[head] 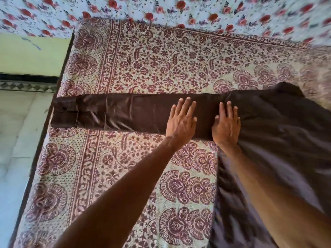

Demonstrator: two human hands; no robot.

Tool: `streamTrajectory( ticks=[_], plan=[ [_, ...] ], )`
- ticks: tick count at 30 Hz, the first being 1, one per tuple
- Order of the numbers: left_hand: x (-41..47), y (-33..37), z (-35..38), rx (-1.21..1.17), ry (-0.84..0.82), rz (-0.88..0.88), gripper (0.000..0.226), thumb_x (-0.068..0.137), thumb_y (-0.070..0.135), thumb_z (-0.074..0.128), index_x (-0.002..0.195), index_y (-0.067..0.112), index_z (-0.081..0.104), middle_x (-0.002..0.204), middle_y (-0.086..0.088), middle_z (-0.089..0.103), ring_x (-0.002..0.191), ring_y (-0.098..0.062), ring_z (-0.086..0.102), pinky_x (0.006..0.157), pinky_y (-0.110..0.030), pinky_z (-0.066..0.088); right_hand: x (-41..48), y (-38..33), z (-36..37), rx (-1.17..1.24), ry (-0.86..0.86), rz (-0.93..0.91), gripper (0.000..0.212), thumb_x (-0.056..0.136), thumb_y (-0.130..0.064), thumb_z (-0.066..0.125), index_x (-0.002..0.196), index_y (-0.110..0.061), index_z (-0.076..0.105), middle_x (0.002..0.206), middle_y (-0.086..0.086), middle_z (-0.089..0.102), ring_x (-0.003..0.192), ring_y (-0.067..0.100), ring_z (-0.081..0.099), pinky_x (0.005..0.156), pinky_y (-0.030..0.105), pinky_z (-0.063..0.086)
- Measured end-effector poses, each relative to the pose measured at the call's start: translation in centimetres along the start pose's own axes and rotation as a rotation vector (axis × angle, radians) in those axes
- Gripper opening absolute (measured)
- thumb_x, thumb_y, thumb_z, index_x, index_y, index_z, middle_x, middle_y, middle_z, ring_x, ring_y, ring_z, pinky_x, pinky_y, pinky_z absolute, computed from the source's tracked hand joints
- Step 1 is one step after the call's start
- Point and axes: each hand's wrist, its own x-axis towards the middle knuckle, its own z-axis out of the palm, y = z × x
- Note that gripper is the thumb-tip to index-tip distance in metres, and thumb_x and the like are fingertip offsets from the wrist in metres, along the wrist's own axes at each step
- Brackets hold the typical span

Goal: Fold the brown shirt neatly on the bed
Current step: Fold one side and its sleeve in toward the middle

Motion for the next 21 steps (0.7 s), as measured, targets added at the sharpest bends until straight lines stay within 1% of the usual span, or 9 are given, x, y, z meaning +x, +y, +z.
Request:
streamTrajectory(
  ticks=[3, 5, 6, 9, 12, 14, 17, 19, 21],
  plan=[
    [2.6, 5.0, 2.8, 0.071, -0.110, 0.028, 0.059, 0.096, 0.031, 0.037, 0.153, 0.023, 0.020, 0.162, -0.004, 0.012, 0.150, -0.026, 0.005, 0.121, -0.048, 0.006, 0.4, 2.6, 0.5, -0.082, -0.175, -0.130, 0.056, 0.100, -0.030, 0.032, 0.153, -0.018, 0.020, 0.161, 0.007, 0.015, 0.148, 0.031, 0.012, 0.116, 0.053, 0.018],
    [3.3, 6.0, 4.0, 0.130, -0.145, -0.024, 0.060, 0.097, 0.035, 0.036, 0.153, 0.026, 0.017, 0.163, -0.003, 0.007, 0.150, -0.025, 0.001, 0.120, -0.050, 0.001, 0.3, 3.0, 0.9, -0.105, -0.204, -0.165, 0.057, 0.100, -0.038, 0.025, 0.153, -0.018, 0.020, 0.161, 0.007, 0.015, 0.148, 0.032, 0.012, 0.115, 0.054, 0.017],
    [3.2, 5.6, 4.2, 0.143, -0.126, -0.057, 0.059, 0.098, 0.038, 0.034, 0.153, 0.027, 0.017, 0.163, -0.002, 0.007, 0.150, -0.024, 0.002, 0.120, -0.050, 0.000, 0.1, 3.0, 0.9, -0.111, -0.198, -0.175, 0.059, 0.098, -0.042, 0.022, 0.152, -0.018, 0.023, 0.160, 0.008, 0.018, 0.147, 0.033, 0.015, 0.114, 0.056, 0.019],
    [1.8, 1.7, 3.4, 0.164, 0.015, -0.160, 0.057, 0.099, 0.050, 0.028, 0.152, 0.031, 0.023, 0.161, 0.001, 0.016, 0.149, -0.022, 0.011, 0.120, -0.050, 0.004, -0.6, 2.8, 1.0, -0.108, -0.198, -0.212, 0.064, 0.094, -0.046, 0.021, 0.152, -0.019, 0.025, 0.160, 0.006, 0.020, 0.146, 0.035, 0.017, 0.113, 0.058, 0.019],
    [-0.4, -4.6, 0.6, 0.202, 0.067, -0.284, 0.064, 0.096, 0.061, 0.023, 0.153, 0.032, 0.018, 0.162, 0.003, 0.013, 0.150, -0.023, 0.008, 0.121, -0.048, 0.002, -1.0, 1.6, 1.2, -0.120, -0.197, -0.251, 0.063, 0.094, -0.048, 0.022, 0.152, -0.023, 0.022, 0.161, 0.002, 0.016, 0.147, 0.033, 0.015, 0.113, 0.062, 0.014],
    [-1.8, -9.0, -1.8, 0.216, 0.100, -0.368, 0.068, 0.094, 0.064, 0.023, 0.153, 0.032, 0.016, 0.162, 0.003, 0.011, 0.150, -0.023, 0.006, 0.121, -0.047, 0.001, -1.3, 0.2, 1.6, -0.126, -0.186, -0.268, 0.064, 0.094, -0.051, 0.021, 0.152, -0.025, 0.021, 0.161, 0.002, 0.015, 0.147, 0.034, 0.014, 0.113, 0.063, 0.011],
    [-3.8, -14.6, -4.9, 0.223, 0.156, -0.465, 0.070, 0.093, 0.067, 0.023, 0.153, 0.031, 0.016, 0.162, 0.003, 0.011, 0.150, -0.023, 0.006, 0.121, -0.048, 0.002, -1.9, -2.9, 2.2, -0.108, -0.202, -0.319, 0.063, 0.094, -0.053, 0.021, 0.152, -0.029, 0.019, 0.162, 0.001, 0.011, 0.148, 0.035, 0.010, 0.113, 0.066, 0.010],
    [-4.6, -17.0, -6.3, 0.222, 0.160, -0.527, 0.071, 0.092, 0.067, 0.022, 0.153, 0.031, 0.015, 0.162, 0.002, 0.010, 0.150, -0.023, 0.004, 0.121, -0.049, 0.001, -2.3, -5.7, 2.6, -0.107, -0.225, -0.376, 0.062, 0.094, -0.056, 0.021, 0.152, -0.033, 0.016, 0.163, -0.001, 0.007, 0.148, 0.034, 0.005, 0.112, 0.069, 0.006],
    [-4.7, -17.3, -7.0, 0.210, 0.156, -0.560, 0.071, 0.092, 0.064, 0.022, 0.154, 0.029, 0.012, 0.163, 0.000, 0.008, 0.150, -0.025, 0.002, 0.120, -0.051, 0.000, -2.8, -8.7, 2.9, -0.111, -0.251, -0.425, 0.061, 0.095, -0.057, 0.020, 0.152, -0.036, 0.015, 0.163, -0.002, 0.004, 0.148, 0.034, 0.002, 0.109, 0.072, 0.003]
  ],
)
